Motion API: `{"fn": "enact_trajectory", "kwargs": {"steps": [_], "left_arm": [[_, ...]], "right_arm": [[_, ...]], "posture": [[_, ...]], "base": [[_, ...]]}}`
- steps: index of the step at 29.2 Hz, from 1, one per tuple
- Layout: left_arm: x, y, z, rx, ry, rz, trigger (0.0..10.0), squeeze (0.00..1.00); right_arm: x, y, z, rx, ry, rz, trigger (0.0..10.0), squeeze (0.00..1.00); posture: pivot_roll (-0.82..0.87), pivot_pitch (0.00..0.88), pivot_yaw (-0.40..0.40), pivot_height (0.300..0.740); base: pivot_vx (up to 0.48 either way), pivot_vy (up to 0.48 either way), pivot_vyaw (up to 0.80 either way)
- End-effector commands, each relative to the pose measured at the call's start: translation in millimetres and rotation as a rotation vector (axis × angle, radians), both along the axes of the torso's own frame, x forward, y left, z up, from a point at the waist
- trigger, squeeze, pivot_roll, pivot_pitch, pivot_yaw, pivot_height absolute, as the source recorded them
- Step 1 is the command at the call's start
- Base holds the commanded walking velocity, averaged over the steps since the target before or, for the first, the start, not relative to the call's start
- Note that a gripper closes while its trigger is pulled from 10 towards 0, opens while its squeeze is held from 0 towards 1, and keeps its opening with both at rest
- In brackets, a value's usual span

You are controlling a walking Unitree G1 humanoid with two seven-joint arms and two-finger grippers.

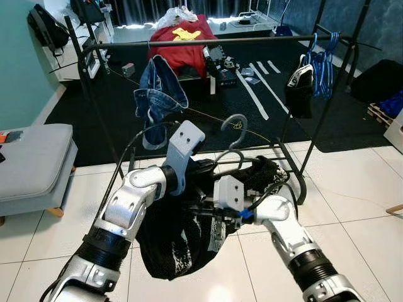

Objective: Hang hanger

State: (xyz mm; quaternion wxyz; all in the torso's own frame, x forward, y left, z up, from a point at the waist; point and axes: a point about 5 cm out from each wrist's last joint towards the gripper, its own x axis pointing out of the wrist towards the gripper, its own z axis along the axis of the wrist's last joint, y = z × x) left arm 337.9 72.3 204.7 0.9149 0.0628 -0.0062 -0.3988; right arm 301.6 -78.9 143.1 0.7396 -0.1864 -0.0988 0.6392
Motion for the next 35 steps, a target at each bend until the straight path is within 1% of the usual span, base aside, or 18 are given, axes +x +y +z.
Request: {"fn": "enact_trajectory", "kwargs": {"steps": [1, 2, 3, 4, 5, 6, 8, 9, 10, 15, 16, 18, 19, 26, 28, 31, 32, 35], "left_arm": [[0.5, -13.0, 21, -0.073, -0.08, -0.029, 0.0, 0.0], [2.1, -10.0, 22, -0.073, -0.083, -0.019, 0.0, 0.0], [3.2, -7.9, 22, -0.073, -0.086, -0.012, 0.0, 0.0], [3.2, -7.9, 22, -0.073, -0.086, -0.012, 0.0, 0.0], [5.1, -3.4, 24, -0.077, -0.09, 0.004, 0.0, 0.0], [7.0, 1.8, 26, -0.081, -0.095, 0.018, 0.0, 0.0], [8.2, 5.1, 27, -0.083, -0.097, 0.028, 0.0, 0.0], [9.2, 8.1, 28, -0.085, -0.099, 0.035, 0.0, 0.0], [9.9, 10.1, 30, -0.087, -0.101, 0.039, 0.0, 0.0], [10.6, 10.9, 33, -0.106, -0.104, 0.041, 0.0, 0.0], [10.9, 11.5, 34, -0.111, -0.107, 0.042, 0.0, 0.0], [11.1, 12.0, 34, -0.113, -0.108, 0.043, 0.0, 0.0], [12.0, 14.2, 35, -0.114, -0.111, 0.049, 0.0, 0.0], [13.3, 27.5, 35, -0.101, -0.113, 0.039, 0.0, 0.0], [13.1, 28.7, 36, -0.1, -0.111, 0.036, 0.0, 0.0], [12.4, 31.3, 37, -0.1, -0.101, 0.03, 0.0, 0.0], [12.4, 31.3, 37, -0.1, -0.101, 0.03, 0.0, 0.0], [10.2, 30.1, 39, -0.115, -0.083, 0.008, 0.0, 0.0]], "right_arm": [[-15.0, 30.1, -1, 0.004, -0.011, 0.129, 0.0, 0.0], [-15.7, 29.9, -3, -0.001, -0.011, 0.129, 0.0, 0.0], [-15.6, 28.3, -4, -0.008, -0.011, 0.122, 1.3, 0.0], [-15.6, 28.3, -4, -0.008, -0.011, 0.122, 1.3, 0.0], [-15.3, 25.5, -6, -0.013, -0.003, 0.117, 4.5, 0.0], [-15.4, 22.1, -7, -0.015, 0.026, 0.113, 10.0, 0.09], [-15.6, 20.0, -9, -0.015, 0.048, 0.113, 10.0, 0.09], [-15.3, 18.2, -8, -0.001, 0.053, 0.102, 10.0, 0.66], [-14.7, 16.8, -7, 0.017, 0.057, 0.089, 10.0, 1.0], [-10.5, 14.8, 1, 0.064, -0.003, 0.025, 10.0, 1.0], [-10.2, 12.9, 3, 0.078, -0.018, 0.015, 10.0, 0.09], [-10.3, 11.6, 5, 0.086, -0.026, 0.012, 10.0, 0.09], [-10.7, 8.1, 6, 0.098, -0.027, 0.005, 10.0, 0.0], [-21.9, -17.2, 9, 0.133, -0.049, -0.009, 10.0, 0.0], [-22.4, -21.7, 7, 0.115, -0.053, -0.025, 10.0, 0.0], [-21.8, -37.1, 0, 0.056, -0.056, -0.092, 10.0, 0.0], [-21.8, -37.1, 0, 0.056, -0.056, -0.092, 10.0, 0.0], [-20.4, -52.5, -2, 0.06, -0.063, -0.155, 10.0, 0.0]], "posture": [[0.04, 0.07, 0.072, 0.74], [0.04, 0.064, 0.069, 0.74], [0.04, 0.064, 0.069, 0.74], [0.04, 0.064, 0.069, 0.74], [0.04, 0.064, 0.069, 0.74], [0.04, 0.063, 0.068, 0.74], [0.04, 0.063, 0.068, 0.74], [0.04, 0.064, 0.068, 0.74], [0.04, 0.065, 0.068, 0.74], [0.04, 0.07, 0.068, 0.74], [0.04, 0.071, 0.067, 0.74], [0.04, 0.071, 0.067, 0.74], [0.04, 0.074, 0.067, 0.74], [0.04, 0.083, 0.065, 0.74], [0.03, 0.085, 0.063, 0.74], [0.03, 0.086, 0.064, 0.74], [0.03, 0.086, 0.064, 0.74], [0.03, 0.086, 0.066, 0.74]], "base": [[0.0, 0.0, 0.0], [0.0, 0.0, 0.0], [0.0, 0.0, 0.0], [0.0, 0.0, 0.0], [0.0, 0.0, 0.0], [0.0, 0.0, 0.0], [0.0, 0.0, 0.0], [0.0, 0.0, 0.0], [0.0, 0.0, 0.0], [0.0, 0.0, 0.0], [0.0, 0.0, 0.0], [0.0, 0.0, 0.0], [0.0, 0.0, 0.0], [0.0, 0.0, 0.0], [0.0, 0.0, 0.0], [0.0, 0.0, 0.0], [0.0, 0.0, 0.0], [0.0, 0.0, 0.0]]}}
